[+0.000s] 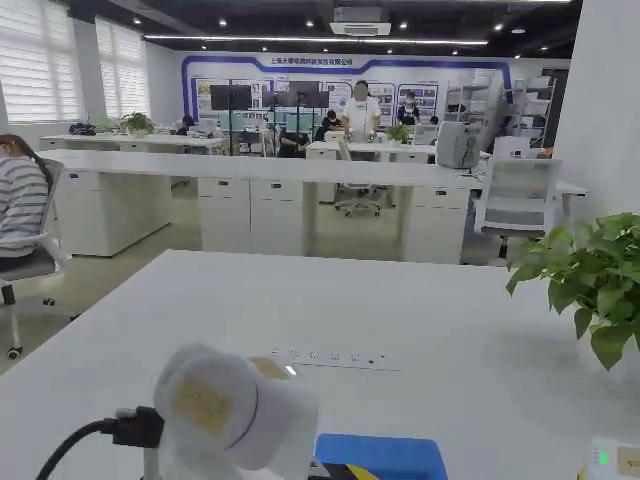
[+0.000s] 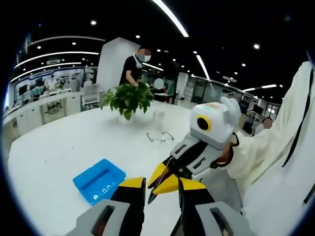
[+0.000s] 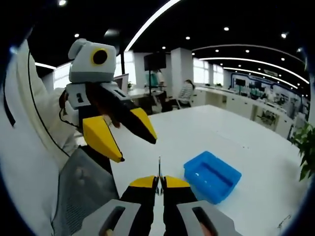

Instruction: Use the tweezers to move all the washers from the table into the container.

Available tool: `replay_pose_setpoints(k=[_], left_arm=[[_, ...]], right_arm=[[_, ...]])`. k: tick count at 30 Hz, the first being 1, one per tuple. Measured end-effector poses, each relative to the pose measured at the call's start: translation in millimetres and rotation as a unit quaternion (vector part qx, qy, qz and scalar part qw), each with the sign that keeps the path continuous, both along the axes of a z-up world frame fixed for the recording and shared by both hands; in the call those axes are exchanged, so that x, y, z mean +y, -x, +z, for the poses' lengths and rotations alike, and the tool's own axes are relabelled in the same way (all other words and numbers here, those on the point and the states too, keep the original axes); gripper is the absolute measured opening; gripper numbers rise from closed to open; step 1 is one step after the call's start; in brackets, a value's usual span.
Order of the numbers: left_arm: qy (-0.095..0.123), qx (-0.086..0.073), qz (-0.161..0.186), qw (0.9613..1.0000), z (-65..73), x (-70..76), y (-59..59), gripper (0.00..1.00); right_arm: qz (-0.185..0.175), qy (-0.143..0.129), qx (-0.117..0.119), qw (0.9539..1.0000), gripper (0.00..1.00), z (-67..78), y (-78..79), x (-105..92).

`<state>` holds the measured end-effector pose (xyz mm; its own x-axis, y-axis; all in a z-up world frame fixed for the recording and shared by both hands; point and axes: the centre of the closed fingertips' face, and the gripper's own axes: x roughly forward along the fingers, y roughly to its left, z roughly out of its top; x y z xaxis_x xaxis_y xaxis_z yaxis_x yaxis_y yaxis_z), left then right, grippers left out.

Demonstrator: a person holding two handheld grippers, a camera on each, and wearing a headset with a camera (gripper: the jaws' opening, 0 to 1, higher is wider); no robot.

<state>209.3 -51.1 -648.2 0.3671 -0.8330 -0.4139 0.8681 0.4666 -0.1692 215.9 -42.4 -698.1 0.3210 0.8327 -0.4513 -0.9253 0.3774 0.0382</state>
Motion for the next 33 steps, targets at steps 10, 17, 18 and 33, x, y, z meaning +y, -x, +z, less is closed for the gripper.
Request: replay_pose_setpoints(k=[10,17,18,33], left_arm=[[0.009,0.034,-0.077,0.9964,0.9,-16.8,9.3,0.19],[0.007,0.039,-0.110,0.9932,-2.9,-26.2,19.4,0.12],[0.009,0.039,-0.115,0.9925,-3.5,-27.4,20.9,0.10],[-0.013,-0.005,-0.136,0.9905,1.0,-24.4,20.0,0.00]], right_arm=[[0.061,0.000,0.022,0.9979,0.02,12.1,16.3,6.4],[0.098,0.022,0.037,0.9942,0.02,1.7,30.6,11.5],[0.103,0.020,0.041,0.9937,0.02,1.0,32.9,12.7],[0.106,-0.014,0.042,0.9934,0.05,7.7,37.2,16.0]])
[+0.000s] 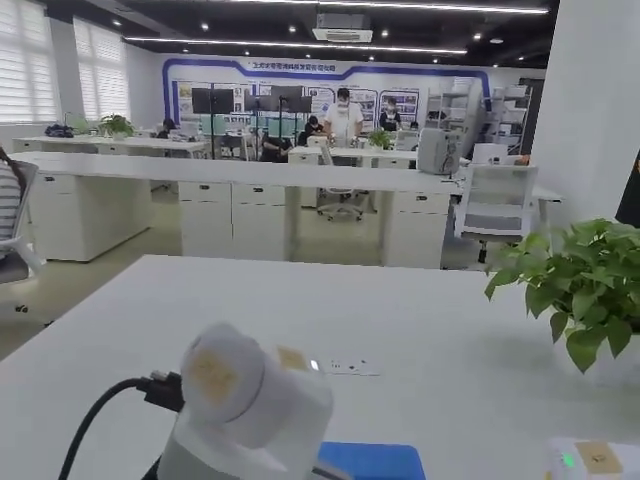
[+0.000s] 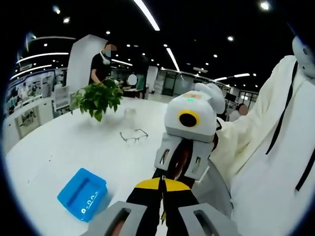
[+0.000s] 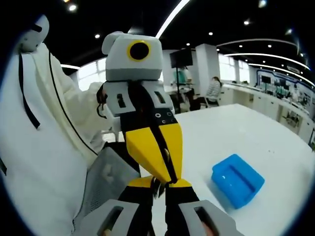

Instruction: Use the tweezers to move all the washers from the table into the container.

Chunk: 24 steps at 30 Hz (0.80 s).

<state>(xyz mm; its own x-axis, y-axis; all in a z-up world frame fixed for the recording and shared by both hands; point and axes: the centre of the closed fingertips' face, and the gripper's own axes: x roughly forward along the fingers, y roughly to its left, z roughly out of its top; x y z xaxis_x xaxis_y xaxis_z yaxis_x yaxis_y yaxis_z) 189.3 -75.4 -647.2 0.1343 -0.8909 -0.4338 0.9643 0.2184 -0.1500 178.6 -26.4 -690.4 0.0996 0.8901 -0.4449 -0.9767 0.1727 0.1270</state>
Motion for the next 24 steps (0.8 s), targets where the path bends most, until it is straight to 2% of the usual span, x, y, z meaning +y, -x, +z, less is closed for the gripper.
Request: replay_pose_setpoints(k=[2,5,10,13,14,17,24], left_arm=[[-0.001,-0.014,-0.006,0.9999,2.0,-0.8,0.3,0.00],[0.000,-0.024,-0.011,0.9997,4.3,-0.7,0.2,0.00],[0.013,-0.020,-0.021,0.9995,9.0,-1.7,2.8,0.00],[0.031,-0.018,-0.026,0.9990,16.9,-4.3,4.5,0.00],[0.025,-0.017,-0.027,0.9992,14.9,-4.0,4.8,0.00],[0.026,-0.022,-0.031,0.9989,16.1,-4.2,4.8,0.00],[0.032,-0.021,-0.032,0.9987,20.1,-1.7,3.7,0.00]], right_arm=[[-0.006,-0.014,0.008,0.9998,0.04,2.5,-1.6,-0.5],[-0.008,-0.026,0.013,0.9995,0.05,4.6,-2.5,-1.9],[0.005,-0.032,0.021,0.9993,0.06,5.5,3.1,-2.3],[0.011,-0.029,0.024,0.9992,0.06,3.4,6.4,-2.6],[0.010,-0.040,0.026,0.9988,0.06,6.0,6.2,-1.6],[0.012,-0.043,0.029,0.9986,0.06,6.0,5.8,-2.1],[0.014,-0.056,0.037,0.9976,0.10,11.5,8.4,-0.3]])
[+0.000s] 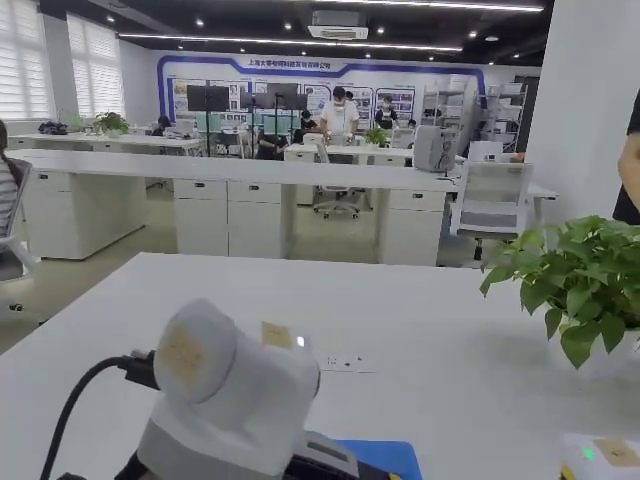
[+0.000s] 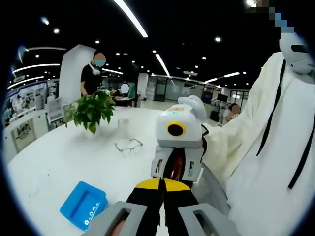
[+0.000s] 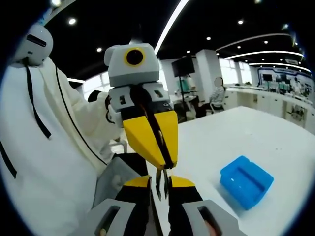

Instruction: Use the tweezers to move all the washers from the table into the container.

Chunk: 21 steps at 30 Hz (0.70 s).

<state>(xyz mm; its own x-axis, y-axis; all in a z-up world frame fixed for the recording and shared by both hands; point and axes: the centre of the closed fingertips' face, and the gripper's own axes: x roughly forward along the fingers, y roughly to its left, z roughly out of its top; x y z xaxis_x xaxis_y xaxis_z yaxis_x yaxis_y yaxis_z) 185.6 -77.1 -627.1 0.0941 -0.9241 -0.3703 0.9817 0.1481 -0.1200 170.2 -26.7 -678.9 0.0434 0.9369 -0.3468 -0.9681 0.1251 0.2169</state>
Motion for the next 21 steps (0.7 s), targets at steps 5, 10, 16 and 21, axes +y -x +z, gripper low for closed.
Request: replay_pose_setpoints(k=[5,10,16,21], left_arm=[[0.003,0.000,-0.003,1.0000,1.5,0.1,0.4,0.00],[0.022,0.006,-0.003,0.9997,7.5,-1.4,0.2,0.00],[0.025,0.005,-0.008,0.9997,10.8,-1.0,0.9,0.00],[0.036,0.004,-0.007,0.9993,19.3,2.3,0.6,0.00]], right_arm=[[-0.006,-0.004,-0.001,1.0000,0.10,1.3,-2.7,0.2],[-0.003,0.002,0.001,1.0000,0.12,-1.5,-1.2,1.2],[0.001,0.009,0.001,1.0000,0.10,-8.1,-0.7,2.0],[0.003,0.012,0.006,0.9999,0.10,-12.2,-1.2,0.7]])
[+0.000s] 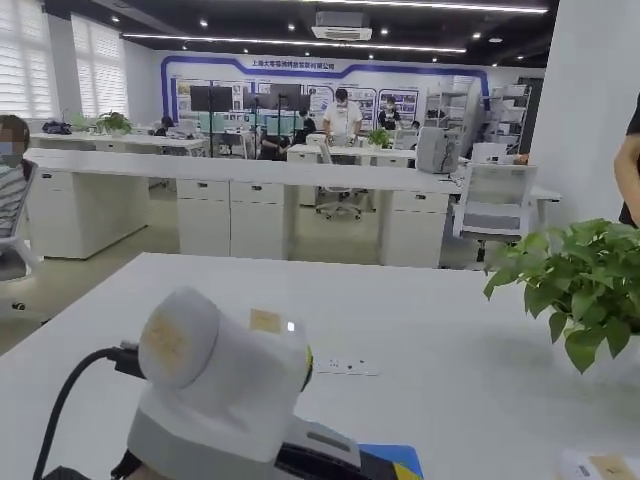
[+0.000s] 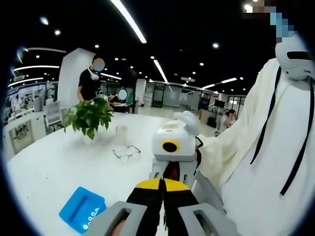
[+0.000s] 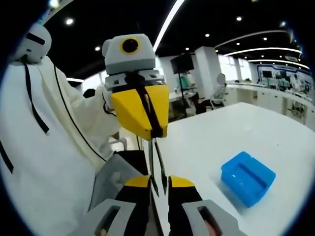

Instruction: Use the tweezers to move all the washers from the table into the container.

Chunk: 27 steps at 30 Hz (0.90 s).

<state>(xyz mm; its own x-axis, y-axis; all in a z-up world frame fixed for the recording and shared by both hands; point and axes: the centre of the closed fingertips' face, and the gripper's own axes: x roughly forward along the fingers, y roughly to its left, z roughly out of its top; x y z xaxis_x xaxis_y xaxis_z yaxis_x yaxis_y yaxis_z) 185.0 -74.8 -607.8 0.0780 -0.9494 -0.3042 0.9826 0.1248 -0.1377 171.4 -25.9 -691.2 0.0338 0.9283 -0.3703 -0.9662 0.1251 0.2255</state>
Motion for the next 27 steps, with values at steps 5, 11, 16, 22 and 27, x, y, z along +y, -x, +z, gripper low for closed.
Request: replay_pose_setpoints(k=[5,11,16,22,27], left_arm=[[0.006,0.001,0.002,1.0000,-0.8,1.9,0.4,0.00],[0.011,0.000,0.011,0.9999,-3.8,6.2,0.0,0.00],[-0.017,-0.011,0.028,0.9994,-16.3,13.6,-6.5,0.00],[-0.089,-0.007,0.037,0.9953,-41.9,26.4,-12.6,0.11],[-0.156,-0.002,0.023,0.9875,-66.2,31.4,-11.1,0.15]], right_arm=[[0.000,-0.006,0.001,1.0000,0.09,0.9,-0.3,0.7],[0.011,0.006,-0.011,0.9999,0.03,-3.2,1.6,1.1],[0.017,0.062,-0.024,0.9976,0.02,-17.0,-3.9,-6.3],[0.047,0.158,-0.053,0.9849,0.02,-36.4,-9.9,-19.8],[0.070,0.206,-0.066,0.9738,0.02,-47.9,-13.4,-23.7]])
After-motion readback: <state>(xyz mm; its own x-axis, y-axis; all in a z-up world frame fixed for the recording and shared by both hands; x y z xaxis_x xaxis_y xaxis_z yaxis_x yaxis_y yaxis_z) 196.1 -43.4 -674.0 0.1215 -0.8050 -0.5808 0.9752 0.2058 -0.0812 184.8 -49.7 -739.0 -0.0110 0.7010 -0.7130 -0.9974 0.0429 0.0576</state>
